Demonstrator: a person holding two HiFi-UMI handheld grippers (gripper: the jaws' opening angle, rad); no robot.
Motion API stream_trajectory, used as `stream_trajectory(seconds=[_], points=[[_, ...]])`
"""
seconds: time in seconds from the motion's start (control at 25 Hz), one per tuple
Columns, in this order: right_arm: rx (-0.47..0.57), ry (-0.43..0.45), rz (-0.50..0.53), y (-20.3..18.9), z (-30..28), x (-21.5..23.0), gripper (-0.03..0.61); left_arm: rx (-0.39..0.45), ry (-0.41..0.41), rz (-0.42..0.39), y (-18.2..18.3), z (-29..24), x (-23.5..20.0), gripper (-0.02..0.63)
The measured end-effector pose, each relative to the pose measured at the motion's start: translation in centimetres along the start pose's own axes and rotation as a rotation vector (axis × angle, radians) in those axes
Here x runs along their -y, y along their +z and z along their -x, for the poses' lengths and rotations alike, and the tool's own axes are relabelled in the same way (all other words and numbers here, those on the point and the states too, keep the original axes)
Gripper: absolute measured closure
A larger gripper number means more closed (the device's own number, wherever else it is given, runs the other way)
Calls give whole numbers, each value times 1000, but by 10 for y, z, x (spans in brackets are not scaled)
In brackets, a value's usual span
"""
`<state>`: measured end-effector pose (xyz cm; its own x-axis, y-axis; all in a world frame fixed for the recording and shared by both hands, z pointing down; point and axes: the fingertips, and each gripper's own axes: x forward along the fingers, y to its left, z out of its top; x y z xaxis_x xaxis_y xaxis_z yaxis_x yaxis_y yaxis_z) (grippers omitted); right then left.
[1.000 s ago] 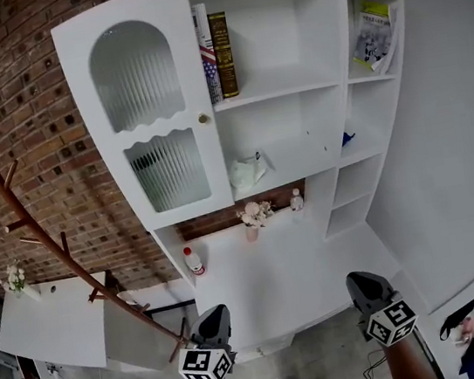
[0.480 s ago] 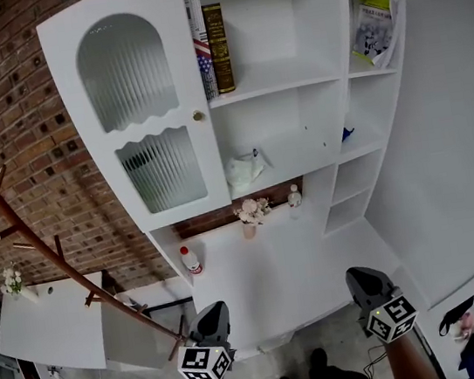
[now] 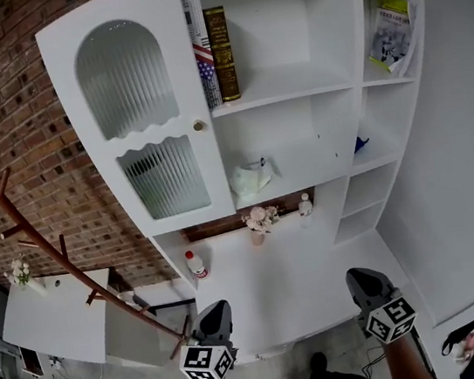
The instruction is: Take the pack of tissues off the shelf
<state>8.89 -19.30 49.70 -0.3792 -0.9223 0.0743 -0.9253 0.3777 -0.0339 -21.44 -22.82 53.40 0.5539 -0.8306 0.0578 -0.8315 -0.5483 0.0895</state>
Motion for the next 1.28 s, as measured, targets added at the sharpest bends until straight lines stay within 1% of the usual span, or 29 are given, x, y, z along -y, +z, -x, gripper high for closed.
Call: stream_trajectory(seconds=[0.24, 0.64, 0.8, 0.96, 1.08, 1.28], points=[[4, 57, 6, 7, -26, 27, 546, -3, 34, -44, 10, -29, 6, 588], [0, 155, 5, 10, -68, 57, 546, 3, 15, -217, 49, -94, 28, 588], [-1, 185, -5, 8, -80, 69, 546, -11, 12, -289, 61, -125, 35, 586], [-7, 207, -11, 6, -90, 84, 546, -22, 15, -320, 74, -155, 40, 586], [-12, 223, -16, 5, -99, 96, 546, -49, 16, -339, 81, -178, 44, 586], [-10, 259, -20, 3, -107, 109, 546, -41, 23, -431, 102, -216, 50, 586]])
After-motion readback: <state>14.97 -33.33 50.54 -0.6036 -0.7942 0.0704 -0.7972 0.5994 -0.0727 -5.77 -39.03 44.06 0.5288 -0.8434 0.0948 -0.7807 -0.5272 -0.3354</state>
